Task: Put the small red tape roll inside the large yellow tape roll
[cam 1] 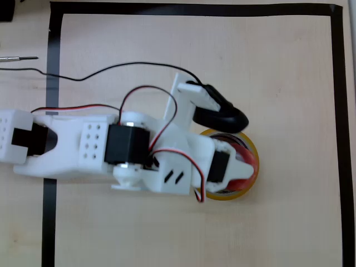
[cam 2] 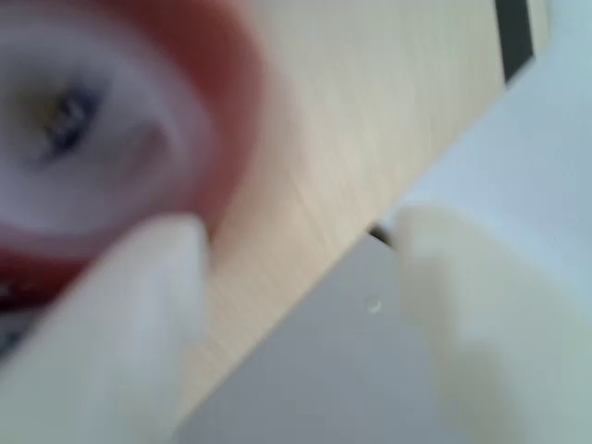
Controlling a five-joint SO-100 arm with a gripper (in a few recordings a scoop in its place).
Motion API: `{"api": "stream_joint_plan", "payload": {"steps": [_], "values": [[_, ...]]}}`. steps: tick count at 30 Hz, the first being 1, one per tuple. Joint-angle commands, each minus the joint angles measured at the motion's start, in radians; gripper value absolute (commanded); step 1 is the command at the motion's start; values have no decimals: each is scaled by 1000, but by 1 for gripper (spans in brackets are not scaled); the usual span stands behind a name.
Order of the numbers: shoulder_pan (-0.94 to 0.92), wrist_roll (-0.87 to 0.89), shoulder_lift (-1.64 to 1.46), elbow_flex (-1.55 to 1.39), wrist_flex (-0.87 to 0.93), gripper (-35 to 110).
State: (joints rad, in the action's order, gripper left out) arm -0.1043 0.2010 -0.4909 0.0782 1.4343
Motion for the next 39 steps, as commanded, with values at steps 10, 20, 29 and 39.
{"api": "stream_joint_plan", "payload": {"steps": [10,20,29,39], "values": [[31,5,-158,163,158,6],[26,38,-555,78,374,0],[31,46,-1197,-792,360,0],[40,46,-2103,-2016,25,0]]}}
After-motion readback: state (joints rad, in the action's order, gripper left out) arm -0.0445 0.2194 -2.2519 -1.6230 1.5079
